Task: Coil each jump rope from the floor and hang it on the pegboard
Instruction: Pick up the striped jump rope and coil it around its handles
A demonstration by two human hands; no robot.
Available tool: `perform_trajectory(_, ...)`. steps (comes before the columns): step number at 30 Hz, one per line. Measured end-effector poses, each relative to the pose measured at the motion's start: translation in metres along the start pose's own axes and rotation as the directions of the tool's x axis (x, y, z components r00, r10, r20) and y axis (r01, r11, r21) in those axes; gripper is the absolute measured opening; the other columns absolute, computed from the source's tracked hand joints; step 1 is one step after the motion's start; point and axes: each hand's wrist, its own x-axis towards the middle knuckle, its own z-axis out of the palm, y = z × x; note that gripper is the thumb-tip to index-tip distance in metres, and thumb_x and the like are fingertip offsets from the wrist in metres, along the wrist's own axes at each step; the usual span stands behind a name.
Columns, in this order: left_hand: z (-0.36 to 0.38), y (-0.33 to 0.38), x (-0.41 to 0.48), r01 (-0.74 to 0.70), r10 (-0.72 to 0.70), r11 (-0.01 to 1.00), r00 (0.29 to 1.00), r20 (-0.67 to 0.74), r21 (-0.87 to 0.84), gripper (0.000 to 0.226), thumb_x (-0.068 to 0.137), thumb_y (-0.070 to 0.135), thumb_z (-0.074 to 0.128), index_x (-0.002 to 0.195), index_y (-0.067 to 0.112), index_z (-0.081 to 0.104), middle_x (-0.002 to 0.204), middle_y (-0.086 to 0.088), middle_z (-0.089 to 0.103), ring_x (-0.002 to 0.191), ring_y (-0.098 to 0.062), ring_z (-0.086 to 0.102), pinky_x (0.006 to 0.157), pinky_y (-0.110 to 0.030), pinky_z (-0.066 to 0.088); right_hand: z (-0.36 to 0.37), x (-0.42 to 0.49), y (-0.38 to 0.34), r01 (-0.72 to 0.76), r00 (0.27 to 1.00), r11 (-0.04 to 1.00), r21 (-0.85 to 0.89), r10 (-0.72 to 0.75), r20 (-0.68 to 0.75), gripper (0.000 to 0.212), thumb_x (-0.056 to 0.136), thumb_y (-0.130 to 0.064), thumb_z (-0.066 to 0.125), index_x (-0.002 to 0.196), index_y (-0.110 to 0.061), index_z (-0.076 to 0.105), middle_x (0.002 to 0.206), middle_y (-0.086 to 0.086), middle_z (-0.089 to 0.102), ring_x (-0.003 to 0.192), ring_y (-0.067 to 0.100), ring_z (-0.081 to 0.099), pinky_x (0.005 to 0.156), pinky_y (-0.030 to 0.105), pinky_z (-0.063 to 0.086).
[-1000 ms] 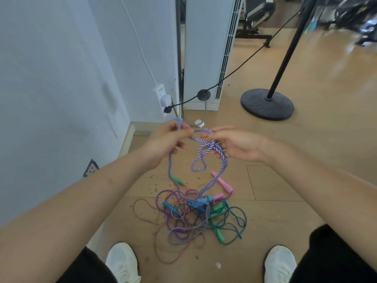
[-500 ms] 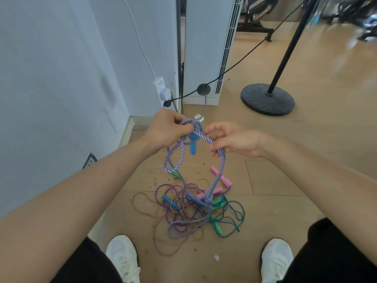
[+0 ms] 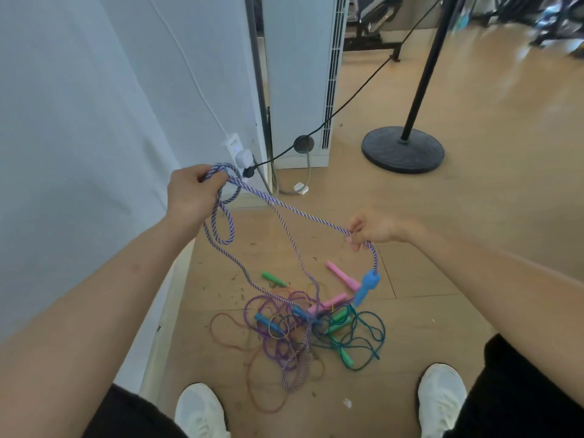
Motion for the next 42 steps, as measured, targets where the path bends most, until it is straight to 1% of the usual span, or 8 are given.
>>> perform_trajectory(7,-0.015,-0.003,0.006,0.040,-0.040,0.998,0.999,0.007,-0.050,0.013,0.090,0.017,0.066,0.078,0.018,0.072,0.073,-0.007,0.059,0.067,-0.016,0.047,0.068,-0.034,0.041,-0.010,0.000,0.048,-0.171,0.983,0.983,0.068,0.175,-0.054,0.030,0.093,-0.006,0.055,0.064,-0.009,0.061,0.068,0.007,0.061,0.061,0.013,0.051,0.051,0.017,0.040)
perform_trajectory(10,-0.017,-0.004,0.005,0.041,-0.036,0.997,0.997,0.073,-0.068,0.014,0.092,0.012,0.067,0.084,0.021,0.074,0.062,0.013,0.066,0.055,0.000,0.051,0.063,-0.023,0.043,-0.012,-0.003,0.053,-0.211,0.972,0.964,0.164,0.224,-0.065,0.027,0.095,-0.016,0.052,0.070,-0.015,0.060,0.065,-0.001,0.061,0.069,0.014,0.054,0.061,0.025,0.041)
perform_trajectory(16,-0.013,0.002,-0.002,0.046,-0.031,0.997,0.970,0.241,-0.061,0.018,0.098,0.017,0.060,0.106,0.014,0.076,0.088,0.001,0.074,0.051,-0.005,0.039,0.057,-0.022,0.034,-0.014,0.004,0.016,-0.064,0.991,0.860,0.506,0.115,-0.072,0.027,0.104,-0.024,0.045,0.088,-0.008,0.060,0.059,0.001,0.041,0.060,0.020,0.058,0.063,0.029,0.053)
perform_trajectory(20,-0.009,0.016,-0.011,0.025,0.000,0.998,0.924,0.381,-0.060,0.020,0.100,0.025,0.058,0.105,0.024,0.077,0.072,0.006,0.055,0.059,-0.012,0.031,0.055,-0.022,0.029,-0.014,0.001,-0.011,-0.064,0.998,0.730,0.680,0.055,0.035,0.027,0.103,-0.025,0.048,0.100,-0.004,0.064,0.059,-0.001,0.043,0.057,0.016,0.051,0.065,0.031,0.053)
perform_trajectory(30,0.007,0.053,-0.042,-0.030,0.119,0.990,0.693,0.712,-0.136,0.021,0.099,0.021,0.058,0.105,0.015,0.077,0.065,-0.002,0.037,0.058,-0.012,0.030,0.054,-0.023,0.023,-0.015,-0.026,-0.073,0.197,0.940,0.693,0.693,-0.334,0.067,0.031,0.102,-0.024,0.050,0.129,-0.016,0.063,0.124,0.007,0.068,0.086,0.018,0.062,0.078,0.029,0.051)
perform_trajectory(36,0.026,0.055,-0.049,-0.102,0.173,0.981,0.845,0.505,-0.165,0.016,0.092,0.024,0.069,0.087,0.011,0.076,0.098,0.010,0.069,0.092,-0.004,0.061,0.084,-0.021,0.044,0.003,-0.039,-0.102,0.228,0.929,0.642,0.732,-0.370,0.035,0.034,0.105,-0.022,0.042,0.123,-0.001,0.061,0.101,0.000,0.073,0.091,0.010,0.065,0.081,0.023,0.053)
perform_trajectory(40,0.023,0.057,-0.050,-0.057,0.138,0.987,0.789,0.599,-0.153,0.029,0.095,0.028,0.065,0.082,0.001,0.063,0.088,-0.008,0.071,0.087,-0.007,0.061,0.087,-0.022,0.044,0.001,-0.051,-0.107,0.156,0.921,0.647,0.746,-0.369,0.127,0.051,0.090,-0.049,0.046,0.114,-0.007,0.064,0.095,0.010,0.071,0.082,0.013,0.066,0.072,0.025,0.055)
perform_trajectory(42,0.022,0.057,-0.051,-0.038,0.130,0.987,0.749,0.649,-0.153,0.035,0.096,0.027,0.063,0.083,-0.005,0.057,0.077,-0.008,0.067,0.078,-0.010,0.060,0.081,-0.021,0.048,0.001,-0.051,-0.105,0.194,0.909,0.626,0.755,-0.404,0.100,0.048,0.087,-0.038,0.057,0.117,-0.001,0.063,0.101,0.011,0.069,0.085,0.015,0.065,0.074,0.026,0.055)
